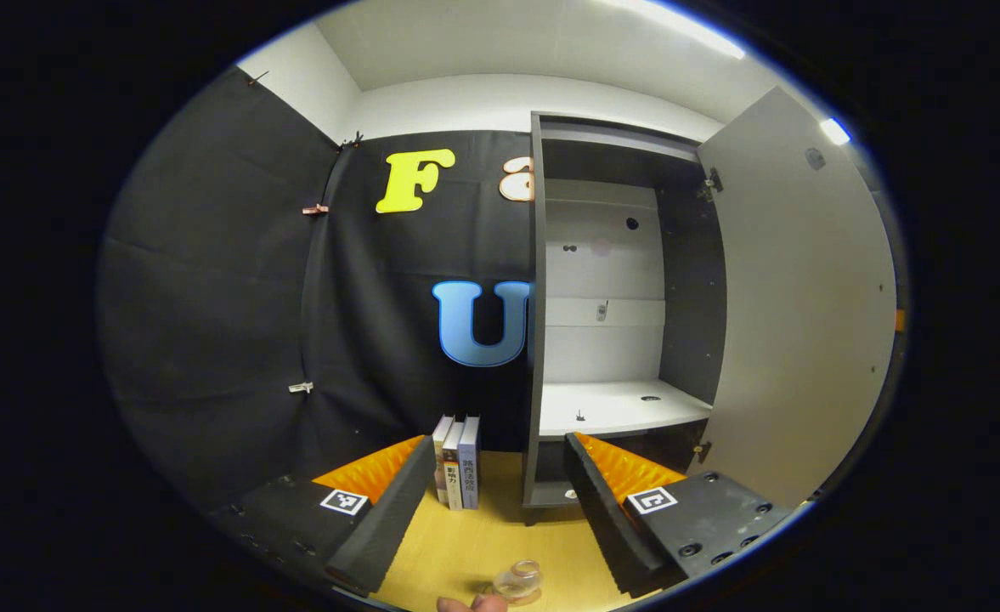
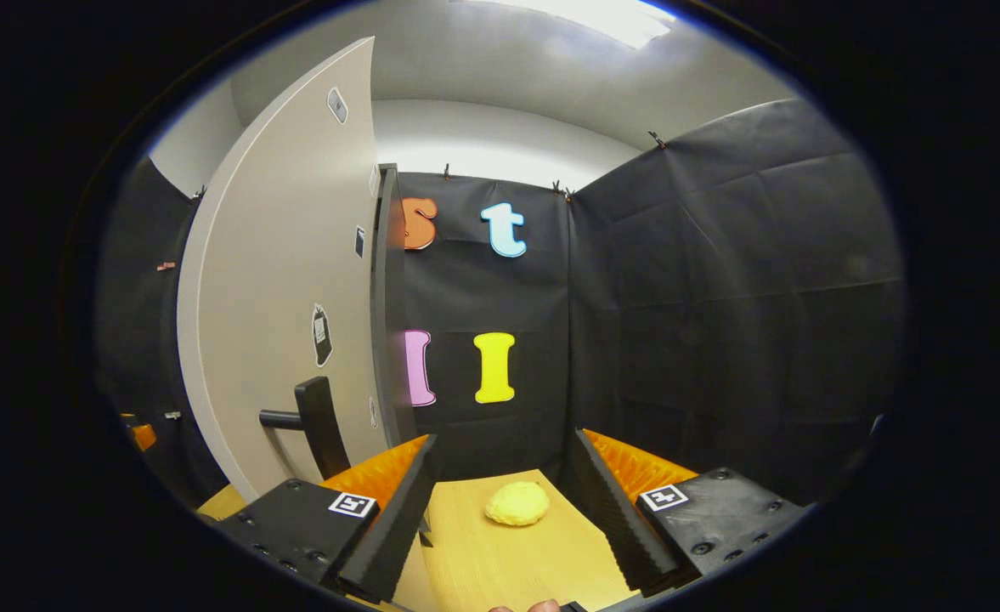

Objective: Open the cabinet door with the right hand, grasp the bottle in the cabinet with the left hand and place it on the coaster, then close the cabinet door with the right hand.

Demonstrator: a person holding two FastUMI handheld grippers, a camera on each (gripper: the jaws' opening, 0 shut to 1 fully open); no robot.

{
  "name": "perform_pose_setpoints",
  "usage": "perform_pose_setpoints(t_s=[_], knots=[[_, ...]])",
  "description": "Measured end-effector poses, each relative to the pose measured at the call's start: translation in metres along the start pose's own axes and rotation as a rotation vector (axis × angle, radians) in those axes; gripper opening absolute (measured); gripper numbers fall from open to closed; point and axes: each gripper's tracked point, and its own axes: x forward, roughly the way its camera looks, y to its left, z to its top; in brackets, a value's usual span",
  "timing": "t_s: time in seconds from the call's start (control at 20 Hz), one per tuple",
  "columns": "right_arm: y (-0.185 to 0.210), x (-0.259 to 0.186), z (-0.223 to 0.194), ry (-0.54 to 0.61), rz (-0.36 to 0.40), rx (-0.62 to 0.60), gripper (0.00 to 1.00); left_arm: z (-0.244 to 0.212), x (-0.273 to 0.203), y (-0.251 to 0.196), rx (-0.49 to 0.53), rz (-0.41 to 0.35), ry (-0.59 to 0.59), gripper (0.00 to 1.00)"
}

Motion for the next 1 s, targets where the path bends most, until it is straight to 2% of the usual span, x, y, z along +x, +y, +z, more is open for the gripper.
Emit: perform_pose_setpoints(t_s=[0.2, 0.55, 1.0], knots=[[0.027, -0.006, -0.005, 0.033, 0.044, 0.031, 0.97, 0.001, 0.001, 0.0, 0.026, -0.007, -0.011, 0.95], [0.12, -0.021, -0.016, 0.064, 0.212, 0.06, 0.97, 0.001, 0.01, 0.007, 0.04, -0.005, -0.016, 0.94], [0.215, -0.017, -0.029, 0.085, 0.333, 0.117, 0.98, -0.002, 0.017, 0.028, 0.047, 0.025, -0.011, 0.95]])
